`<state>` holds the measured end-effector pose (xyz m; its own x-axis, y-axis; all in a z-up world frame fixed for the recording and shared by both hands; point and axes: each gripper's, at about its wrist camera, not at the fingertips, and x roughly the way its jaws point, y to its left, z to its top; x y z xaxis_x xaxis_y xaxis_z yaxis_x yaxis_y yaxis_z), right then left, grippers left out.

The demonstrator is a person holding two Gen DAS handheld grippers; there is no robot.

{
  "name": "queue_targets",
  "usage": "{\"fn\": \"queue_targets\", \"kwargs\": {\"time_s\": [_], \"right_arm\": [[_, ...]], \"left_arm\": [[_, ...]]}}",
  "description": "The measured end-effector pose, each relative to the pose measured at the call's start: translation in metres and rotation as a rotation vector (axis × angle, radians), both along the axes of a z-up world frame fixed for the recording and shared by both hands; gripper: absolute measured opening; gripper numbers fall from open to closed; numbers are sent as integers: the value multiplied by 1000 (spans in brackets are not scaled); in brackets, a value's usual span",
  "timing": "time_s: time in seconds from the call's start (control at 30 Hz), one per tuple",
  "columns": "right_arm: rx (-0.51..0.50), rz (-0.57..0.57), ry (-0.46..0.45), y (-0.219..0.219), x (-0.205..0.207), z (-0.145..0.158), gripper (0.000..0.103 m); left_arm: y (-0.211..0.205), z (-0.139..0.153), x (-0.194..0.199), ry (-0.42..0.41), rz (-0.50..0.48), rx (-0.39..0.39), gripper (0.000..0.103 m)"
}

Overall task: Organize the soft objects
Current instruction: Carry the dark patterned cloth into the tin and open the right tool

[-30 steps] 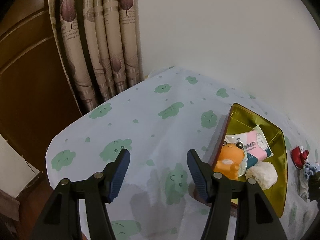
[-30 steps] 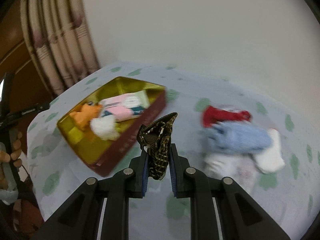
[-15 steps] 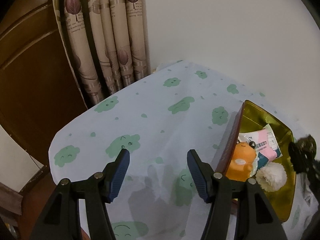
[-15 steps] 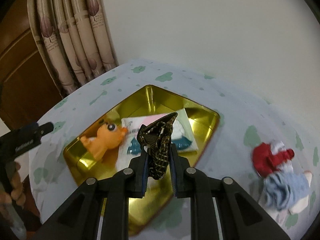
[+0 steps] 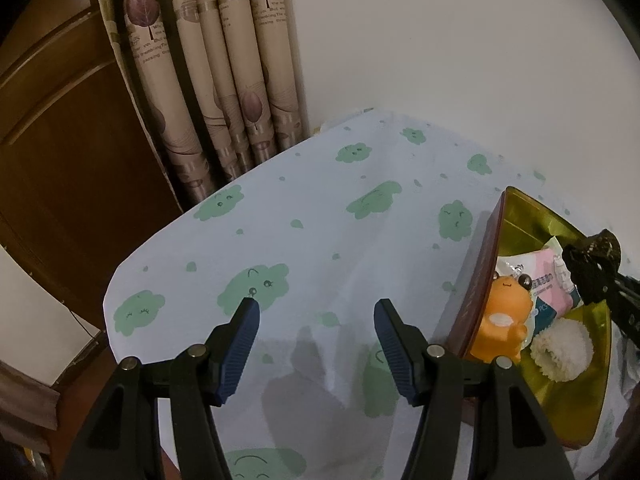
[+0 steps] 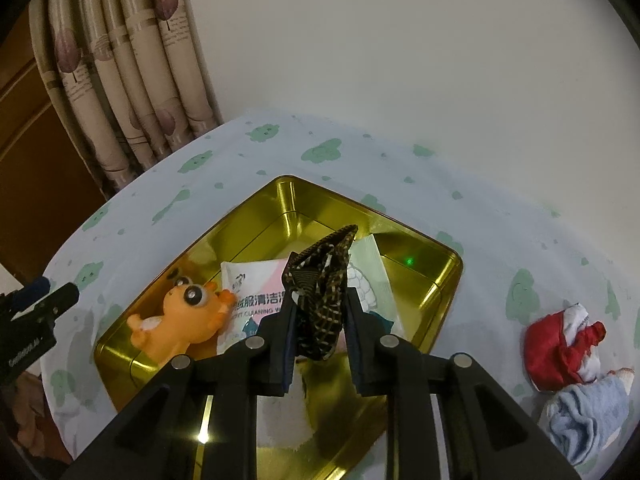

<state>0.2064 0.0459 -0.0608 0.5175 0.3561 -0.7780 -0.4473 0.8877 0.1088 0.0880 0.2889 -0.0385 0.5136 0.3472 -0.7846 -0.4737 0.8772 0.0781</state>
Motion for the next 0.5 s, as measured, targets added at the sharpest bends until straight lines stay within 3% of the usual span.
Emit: {"fn": "queue_targets", "kwargs": {"time_s": [0.17, 0.23, 0.3, 0.5], "right_arm": [[-13, 3, 0, 4, 2, -1, 27], [-16, 1, 0, 5, 2, -1, 38], [-18, 0, -10, 6, 0, 0, 59], [-30, 7, -34, 8, -3, 3, 68]], "left_arm": [[0, -1, 0, -4, 1, 6, 61], [0, -1, 1, 0, 3, 5, 61], [-1, 0, 1, 2, 0, 7, 61], [-5, 1, 1, 3, -15, 24, 61]]}}
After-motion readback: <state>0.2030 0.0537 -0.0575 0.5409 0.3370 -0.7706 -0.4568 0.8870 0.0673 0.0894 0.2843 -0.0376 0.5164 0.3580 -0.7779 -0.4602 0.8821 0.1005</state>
